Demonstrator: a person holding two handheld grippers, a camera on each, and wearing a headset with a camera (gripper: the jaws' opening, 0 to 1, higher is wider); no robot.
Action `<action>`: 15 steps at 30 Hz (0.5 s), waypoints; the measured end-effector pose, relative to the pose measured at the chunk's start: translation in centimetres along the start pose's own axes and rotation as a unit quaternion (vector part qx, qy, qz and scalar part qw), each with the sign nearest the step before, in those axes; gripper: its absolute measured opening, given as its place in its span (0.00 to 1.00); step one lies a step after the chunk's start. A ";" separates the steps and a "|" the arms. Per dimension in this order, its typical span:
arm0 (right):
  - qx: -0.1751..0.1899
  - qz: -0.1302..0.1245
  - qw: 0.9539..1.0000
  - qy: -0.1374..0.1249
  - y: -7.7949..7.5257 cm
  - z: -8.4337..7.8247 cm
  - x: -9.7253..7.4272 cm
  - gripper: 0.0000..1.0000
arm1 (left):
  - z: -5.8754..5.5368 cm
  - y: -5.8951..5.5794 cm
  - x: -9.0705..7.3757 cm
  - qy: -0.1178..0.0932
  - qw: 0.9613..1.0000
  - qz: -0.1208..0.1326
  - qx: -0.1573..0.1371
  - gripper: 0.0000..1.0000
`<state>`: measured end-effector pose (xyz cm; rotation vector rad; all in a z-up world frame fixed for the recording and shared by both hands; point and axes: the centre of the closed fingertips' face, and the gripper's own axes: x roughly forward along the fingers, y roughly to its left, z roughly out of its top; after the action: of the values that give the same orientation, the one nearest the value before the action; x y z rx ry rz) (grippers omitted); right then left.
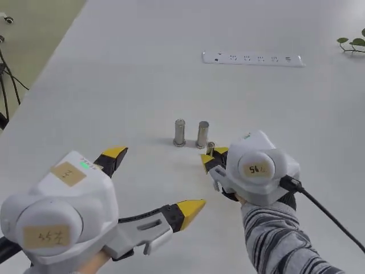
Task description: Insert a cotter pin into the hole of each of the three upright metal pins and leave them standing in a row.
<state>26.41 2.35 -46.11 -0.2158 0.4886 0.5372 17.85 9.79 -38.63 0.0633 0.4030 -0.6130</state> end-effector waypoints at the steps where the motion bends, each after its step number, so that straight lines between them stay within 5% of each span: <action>1: 0.007 -0.004 1.000 0.001 -0.1 -0.1 -0.2 0.04 | -0.1 -0.2 0.0 0.001 1.000 -0.002 0.001 0.88; 15: 0.045 -0.042 0.998 0.016 -1.2 -2.4 -1.3 0.04 | 0.3 -0.7 -0.1 -0.003 1.000 -0.007 0.007 0.87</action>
<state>25.14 0.03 -47.50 -0.1588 0.5306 0.4296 17.47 9.20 -38.24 0.0732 0.3934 -0.6290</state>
